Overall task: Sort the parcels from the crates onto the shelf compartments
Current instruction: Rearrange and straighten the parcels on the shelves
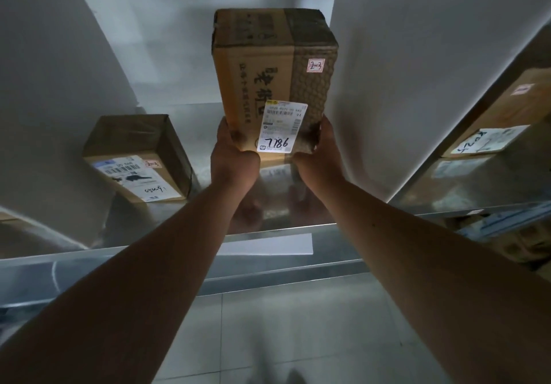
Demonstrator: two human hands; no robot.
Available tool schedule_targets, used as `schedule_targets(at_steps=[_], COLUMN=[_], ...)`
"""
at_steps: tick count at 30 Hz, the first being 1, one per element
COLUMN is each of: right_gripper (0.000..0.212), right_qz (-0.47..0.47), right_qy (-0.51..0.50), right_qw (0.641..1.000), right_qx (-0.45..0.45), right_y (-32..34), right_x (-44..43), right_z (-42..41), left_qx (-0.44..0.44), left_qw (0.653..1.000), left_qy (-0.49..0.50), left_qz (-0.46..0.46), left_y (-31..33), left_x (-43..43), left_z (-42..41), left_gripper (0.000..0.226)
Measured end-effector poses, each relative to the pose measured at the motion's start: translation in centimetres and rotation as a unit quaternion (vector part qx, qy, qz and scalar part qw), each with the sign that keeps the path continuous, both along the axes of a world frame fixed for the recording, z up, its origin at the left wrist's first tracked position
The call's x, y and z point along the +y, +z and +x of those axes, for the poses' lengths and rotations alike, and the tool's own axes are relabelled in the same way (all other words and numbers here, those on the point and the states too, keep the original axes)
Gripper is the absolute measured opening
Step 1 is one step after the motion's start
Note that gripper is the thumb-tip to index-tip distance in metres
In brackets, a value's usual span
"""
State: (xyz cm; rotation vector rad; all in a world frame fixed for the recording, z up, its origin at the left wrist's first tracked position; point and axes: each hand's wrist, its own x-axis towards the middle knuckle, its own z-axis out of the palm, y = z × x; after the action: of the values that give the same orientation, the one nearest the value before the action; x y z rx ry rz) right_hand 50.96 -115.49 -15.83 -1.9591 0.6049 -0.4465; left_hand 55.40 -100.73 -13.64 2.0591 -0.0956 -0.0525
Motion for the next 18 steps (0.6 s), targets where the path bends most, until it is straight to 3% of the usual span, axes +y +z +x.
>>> schedule_targets(at_steps=[7, 10, 14, 18], right_gripper=[0.092, 0.091, 0.085, 0.075], right_qz=[0.001, 0.044, 0.066, 0.096], right_qy=[-0.008, 0.005, 0.105, 0.143], right_qw=[0.999, 0.996, 0.989, 0.982], right_qx=[0.05, 0.082, 0.084, 0.078], right_y=[-0.6, 0.6, -0.7, 0.1], right_x=[-0.6, 1.1, 3.7, 8.1], right_z=[-1.1, -6.0, -10.1, -12.5], left_qx=[0.061, 0.089, 0.111, 0.084], left_qw=[0.998, 0.996, 0.993, 0.996], left_qy=[0.027, 0.03, 0.018, 0.042], left_qz=[-0.001, -0.014, -0.035, 0.002], left_y=[0.5, 0.5, 0.7, 2.4], left_x=[1.1, 2.4, 5.1, 7.9], left_z=[-1.4, -4.8, -9.9, -13.2], left_gripper=[0.08, 0.067, 0.06, 0.058])
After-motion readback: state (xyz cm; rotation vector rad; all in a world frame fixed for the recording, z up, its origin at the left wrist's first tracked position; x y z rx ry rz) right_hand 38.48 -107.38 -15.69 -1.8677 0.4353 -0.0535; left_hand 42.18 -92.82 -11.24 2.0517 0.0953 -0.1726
